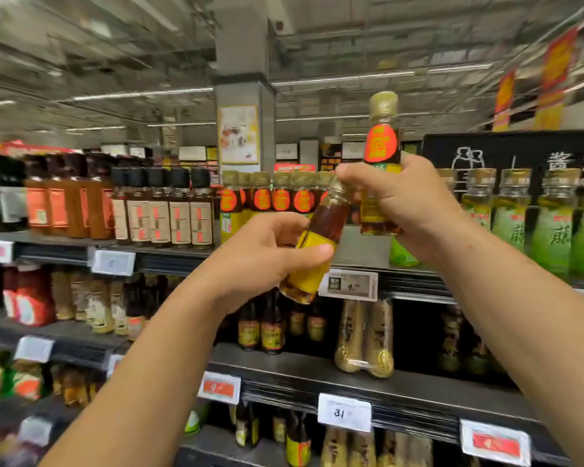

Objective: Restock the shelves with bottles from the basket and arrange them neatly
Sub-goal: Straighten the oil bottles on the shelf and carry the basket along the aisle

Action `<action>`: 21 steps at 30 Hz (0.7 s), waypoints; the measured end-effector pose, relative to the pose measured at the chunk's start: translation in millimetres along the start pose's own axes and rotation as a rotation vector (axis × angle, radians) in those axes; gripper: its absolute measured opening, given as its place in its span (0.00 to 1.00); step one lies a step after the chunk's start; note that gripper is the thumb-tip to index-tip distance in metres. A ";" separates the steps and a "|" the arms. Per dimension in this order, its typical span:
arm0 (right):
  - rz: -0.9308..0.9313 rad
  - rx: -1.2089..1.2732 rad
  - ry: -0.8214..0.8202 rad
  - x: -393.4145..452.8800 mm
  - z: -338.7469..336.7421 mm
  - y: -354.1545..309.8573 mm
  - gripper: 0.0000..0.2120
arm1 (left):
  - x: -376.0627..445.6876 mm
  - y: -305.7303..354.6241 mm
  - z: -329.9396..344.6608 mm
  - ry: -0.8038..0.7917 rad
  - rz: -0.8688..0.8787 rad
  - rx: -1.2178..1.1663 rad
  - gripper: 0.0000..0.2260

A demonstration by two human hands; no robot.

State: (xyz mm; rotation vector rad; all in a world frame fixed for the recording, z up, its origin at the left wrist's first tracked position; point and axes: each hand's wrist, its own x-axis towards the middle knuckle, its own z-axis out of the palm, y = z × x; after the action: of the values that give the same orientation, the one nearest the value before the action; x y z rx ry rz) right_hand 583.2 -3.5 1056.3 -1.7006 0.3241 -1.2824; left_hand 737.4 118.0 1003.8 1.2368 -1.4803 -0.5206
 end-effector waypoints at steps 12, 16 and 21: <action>0.262 0.090 -0.181 8.6 19.2 11.7 0.17 | 18.1 -0.5 -54.7 0.343 -0.102 0.150 0.29; 0.199 -0.051 -0.185 18.8 31.6 28.4 0.13 | 34.9 -14.2 -63.6 0.325 -0.102 0.217 0.31; 0.152 -0.329 -0.126 31.8 39.1 48.7 0.19 | 46.1 -34.7 -76.6 0.287 -0.106 0.262 0.34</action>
State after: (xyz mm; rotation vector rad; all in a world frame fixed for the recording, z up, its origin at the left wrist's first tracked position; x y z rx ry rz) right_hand 645.1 -30.0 1036.6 -1.9804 0.6034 -1.0471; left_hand 826.6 86.9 1019.7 1.5318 -1.2709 -0.2089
